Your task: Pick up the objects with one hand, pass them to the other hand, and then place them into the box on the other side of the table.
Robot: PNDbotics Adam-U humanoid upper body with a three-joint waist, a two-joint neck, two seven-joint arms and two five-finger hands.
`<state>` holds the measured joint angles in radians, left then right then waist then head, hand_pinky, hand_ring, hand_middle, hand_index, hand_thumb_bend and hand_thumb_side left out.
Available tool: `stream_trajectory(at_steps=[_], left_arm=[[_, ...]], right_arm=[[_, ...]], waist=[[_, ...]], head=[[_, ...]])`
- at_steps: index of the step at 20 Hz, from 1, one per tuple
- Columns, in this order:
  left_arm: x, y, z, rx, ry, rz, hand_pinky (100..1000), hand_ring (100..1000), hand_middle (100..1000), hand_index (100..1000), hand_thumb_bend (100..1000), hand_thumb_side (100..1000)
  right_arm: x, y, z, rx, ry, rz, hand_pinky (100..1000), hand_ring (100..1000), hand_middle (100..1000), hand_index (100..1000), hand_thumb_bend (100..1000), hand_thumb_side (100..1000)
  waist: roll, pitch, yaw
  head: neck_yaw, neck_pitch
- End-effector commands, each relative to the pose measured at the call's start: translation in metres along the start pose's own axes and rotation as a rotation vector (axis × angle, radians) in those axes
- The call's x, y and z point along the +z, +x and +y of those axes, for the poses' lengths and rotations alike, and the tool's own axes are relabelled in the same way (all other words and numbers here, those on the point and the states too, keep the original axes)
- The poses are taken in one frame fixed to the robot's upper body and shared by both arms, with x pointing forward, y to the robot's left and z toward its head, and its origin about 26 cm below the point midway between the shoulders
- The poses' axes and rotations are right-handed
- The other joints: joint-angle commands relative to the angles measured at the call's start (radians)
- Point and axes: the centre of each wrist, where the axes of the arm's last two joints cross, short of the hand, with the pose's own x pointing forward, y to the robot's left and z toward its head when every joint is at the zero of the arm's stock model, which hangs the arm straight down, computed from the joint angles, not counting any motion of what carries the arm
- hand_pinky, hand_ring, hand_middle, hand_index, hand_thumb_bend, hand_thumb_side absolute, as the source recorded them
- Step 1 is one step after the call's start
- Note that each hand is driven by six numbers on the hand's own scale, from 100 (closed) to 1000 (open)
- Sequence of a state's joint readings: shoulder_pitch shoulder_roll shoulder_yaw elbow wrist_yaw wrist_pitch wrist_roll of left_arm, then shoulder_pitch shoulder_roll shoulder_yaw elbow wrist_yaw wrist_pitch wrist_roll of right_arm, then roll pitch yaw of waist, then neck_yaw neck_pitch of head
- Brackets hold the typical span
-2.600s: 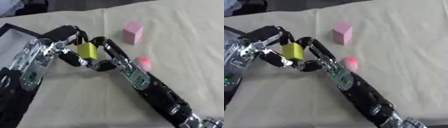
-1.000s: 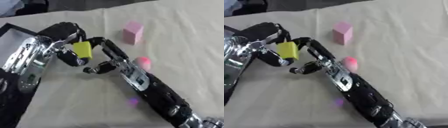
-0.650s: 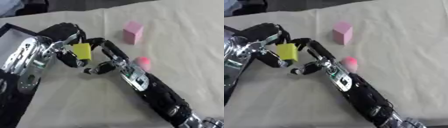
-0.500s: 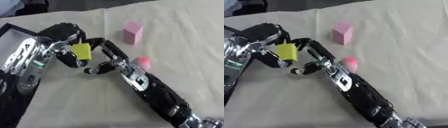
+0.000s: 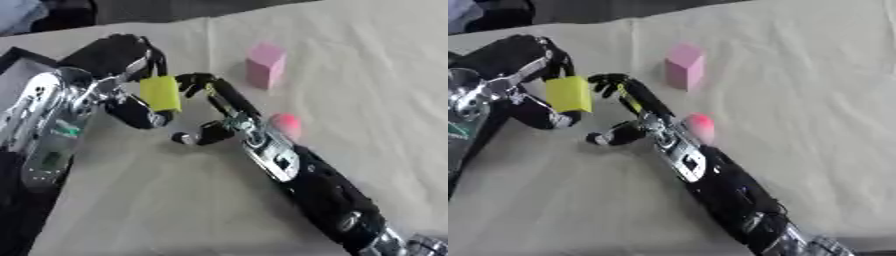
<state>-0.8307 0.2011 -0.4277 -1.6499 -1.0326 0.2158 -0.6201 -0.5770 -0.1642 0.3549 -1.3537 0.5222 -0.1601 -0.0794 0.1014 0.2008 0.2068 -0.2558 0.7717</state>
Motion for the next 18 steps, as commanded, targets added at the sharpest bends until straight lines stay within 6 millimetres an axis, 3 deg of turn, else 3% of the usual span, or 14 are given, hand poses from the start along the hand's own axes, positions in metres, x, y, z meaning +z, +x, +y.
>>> stream_trajectory(at_steps=[1, 8, 18], left_arm=[[0.009, -0.006, 0.015, 0.011, 0.072, 0.012, 604, 509, 360, 367, 368, 100], [0.023, -0.012, 0.033, 0.08, 0.218, 0.036, 616, 504, 348, 358, 334, 100], [0.03, -0.054, 0.041, 0.201, 0.254, 0.178, 608, 492, 337, 350, 269, 100]], right_arm=[[-0.004, 0.006, -0.013, 0.034, -0.015, -0.03, 858, 690, 687, 857, 684, 100], [-0.002, 0.004, -0.018, 0.049, -0.007, -0.025, 858, 692, 690, 857, 685, 100], [0.003, 0.003, -0.026, 0.056, 0.004, -0.032, 855, 690, 688, 853, 682, 109]], waist=[[-0.002, -0.042, -0.001], [-0.007, -0.046, -0.007], [-0.015, -0.048, -0.014]], head=[[0.008, -0.002], [0.031, -0.002], [0.07, -0.002]])
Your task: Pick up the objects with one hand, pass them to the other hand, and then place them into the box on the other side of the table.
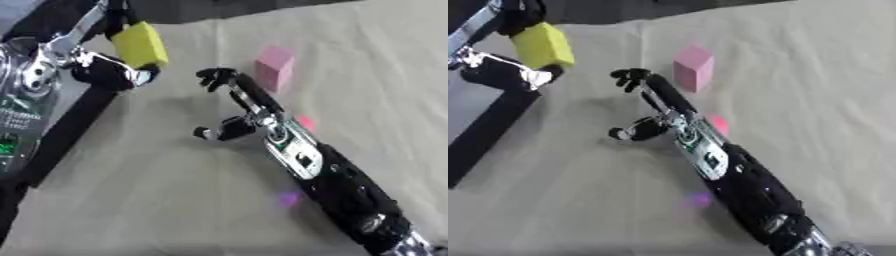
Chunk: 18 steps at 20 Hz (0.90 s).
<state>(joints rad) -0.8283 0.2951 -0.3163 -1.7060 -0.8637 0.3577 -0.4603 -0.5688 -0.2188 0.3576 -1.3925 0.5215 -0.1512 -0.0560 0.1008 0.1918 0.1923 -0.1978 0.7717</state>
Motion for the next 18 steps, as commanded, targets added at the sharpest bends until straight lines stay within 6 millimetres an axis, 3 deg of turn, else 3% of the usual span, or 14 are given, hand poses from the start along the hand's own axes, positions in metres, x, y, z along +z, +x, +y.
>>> stream_trajectory(at_steps=[1, 18], left_arm=[[0.002, -0.016, 0.017, 0.028, 0.058, 0.057, 606, 491, 337, 349, 266, 100], [0.005, -0.098, 0.032, 0.047, 0.058, 0.351, 605, 496, 339, 351, 275, 100]], right_arm=[[-0.003, 0.006, -0.011, 0.007, -0.016, -0.032, 855, 690, 686, 852, 682, 110], [-0.01, 0.03, -0.039, -0.025, -0.078, -0.107, 853, 684, 681, 847, 659, 104]], waist=[[-0.016, -0.038, -0.001], [-0.041, -0.021, -0.022]], head=[[0.016, -0.002], [0.115, -0.002]])
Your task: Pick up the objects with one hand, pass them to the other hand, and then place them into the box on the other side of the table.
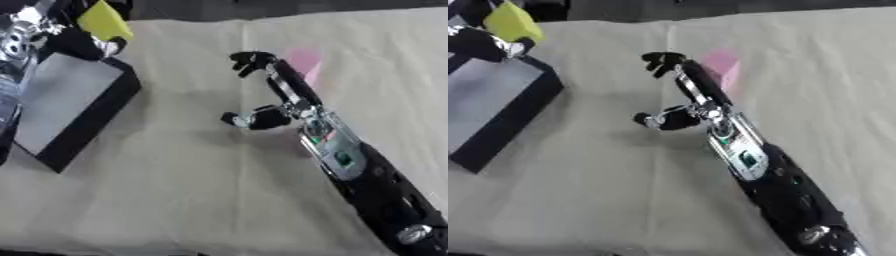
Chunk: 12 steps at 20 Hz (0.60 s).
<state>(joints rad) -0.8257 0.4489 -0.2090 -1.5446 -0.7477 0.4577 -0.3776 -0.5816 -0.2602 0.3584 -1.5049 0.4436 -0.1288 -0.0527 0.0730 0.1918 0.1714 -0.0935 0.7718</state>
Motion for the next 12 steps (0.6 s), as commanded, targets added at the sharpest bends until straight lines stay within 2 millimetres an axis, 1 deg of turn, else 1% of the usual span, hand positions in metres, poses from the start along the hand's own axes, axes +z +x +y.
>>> stream_trajectory(at_steps=[1, 8, 9, 10, 12], left_arm=[[-0.001, -0.017, 0.017, -0.015, 0.034, 0.055, 606, 496, 339, 351, 276, 100], [-0.004, -0.046, 0.02, -0.027, 0.028, 0.159, 607, 500, 342, 354, 286, 100], [-0.004, -0.05, 0.021, -0.026, 0.027, 0.177, 609, 504, 343, 355, 289, 100], [-0.005, -0.055, 0.021, -0.026, 0.025, 0.193, 609, 506, 343, 355, 290, 100], [-0.006, -0.063, 0.019, -0.024, 0.021, 0.225, 610, 509, 345, 357, 291, 100]], right_arm=[[-0.007, 0.011, -0.012, 0.003, -0.026, -0.039, 853, 683, 681, 847, 660, 103], [-0.008, 0.016, -0.018, -0.011, -0.053, -0.048, 853, 682, 680, 846, 660, 100], [-0.009, 0.016, -0.019, -0.011, -0.057, -0.047, 854, 681, 680, 846, 636, 107], [-0.009, 0.016, -0.019, -0.013, -0.061, -0.045, 854, 681, 679, 846, 661, 100], [-0.01, 0.017, -0.021, -0.017, -0.071, -0.043, 854, 679, 678, 846, 661, 100]], waist=[[-0.014, -0.02, -0.002], [-0.017, -0.016, -0.008], [-0.018, -0.015, -0.009], [-0.019, -0.014, -0.01], [-0.02, -0.013, -0.011]], head=[[0.015, -0.002], [0.068, -0.002], [0.078, -0.002], [0.086, -0.002], [0.097, -0.002]])
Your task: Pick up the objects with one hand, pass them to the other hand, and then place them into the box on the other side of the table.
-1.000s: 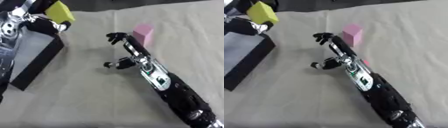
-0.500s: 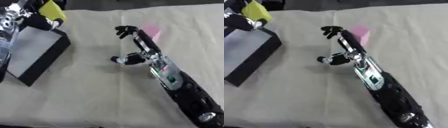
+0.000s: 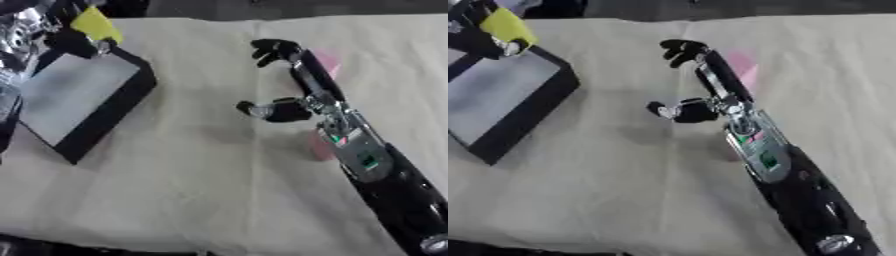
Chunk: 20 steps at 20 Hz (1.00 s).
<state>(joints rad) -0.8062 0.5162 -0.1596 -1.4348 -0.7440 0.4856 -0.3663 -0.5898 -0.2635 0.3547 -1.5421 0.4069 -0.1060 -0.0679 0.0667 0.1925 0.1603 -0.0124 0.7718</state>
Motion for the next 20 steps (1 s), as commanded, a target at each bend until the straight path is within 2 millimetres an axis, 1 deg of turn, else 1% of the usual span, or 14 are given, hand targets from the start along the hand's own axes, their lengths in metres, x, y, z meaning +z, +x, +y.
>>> stream_trajectory(at_steps=[1, 8, 10, 12, 16, 18, 20], left_arm=[[-0.002, -0.016, 0.015, -0.009, 0.033, 0.057, 610, 510, 345, 357, 293, 100], [-0.012, -0.038, 0.007, -0.012, 0.008, 0.147, 611, 515, 350, 363, 294, 100], [-0.014, -0.044, 0.004, -0.015, 0.0, 0.172, 612, 517, 355, 368, 297, 100], [-0.017, -0.049, 0.0, -0.018, -0.011, 0.194, 639, 534, 381, 397, 312, 100], [-0.022, -0.059, -0.009, -0.021, -0.017, 0.239, 647, 545, 404, 419, 325, 100], [-0.024, -0.063, -0.013, -0.023, -0.024, 0.259, 656, 562, 450, 493, 394, 100], [-0.025, -0.067, -0.015, -0.034, -0.022, 0.274, 659, 571, 468, 529, 428, 100]], right_arm=[[-0.006, 0.008, -0.014, 0.009, -0.036, -0.03, 854, 679, 678, 846, 660, 100], [-0.01, 0.013, -0.02, -0.006, -0.061, -0.028, 853, 675, 676, 845, 661, 100], [-0.012, 0.013, -0.022, -0.007, -0.061, -0.028, 853, 676, 676, 845, 661, 100], [-0.013, 0.014, -0.024, -0.007, -0.065, -0.03, 852, 676, 676, 844, 660, 100], [-0.013, 0.013, -0.023, -0.012, -0.081, -0.023, 852, 673, 674, 843, 659, 100], [-0.013, 0.013, -0.023, -0.016, -0.084, -0.022, 852, 672, 673, 842, 658, 100], [-0.013, 0.014, -0.022, -0.022, -0.087, -0.022, 851, 669, 671, 840, 659, 100]], waist=[[-0.014, -0.012, -0.001], [-0.02, -0.006, -0.008], [-0.021, -0.004, -0.009], [-0.022, -0.003, -0.011], [-0.024, -0.001, -0.012], [-0.025, 0.0, -0.014], [-0.026, 0.002, -0.016]], head=[[0.021, -0.002], [0.054, -0.002], [0.057, -0.002], [0.057, -0.002], [0.055, -0.002], [0.053, -0.002], [0.05, -0.002]])
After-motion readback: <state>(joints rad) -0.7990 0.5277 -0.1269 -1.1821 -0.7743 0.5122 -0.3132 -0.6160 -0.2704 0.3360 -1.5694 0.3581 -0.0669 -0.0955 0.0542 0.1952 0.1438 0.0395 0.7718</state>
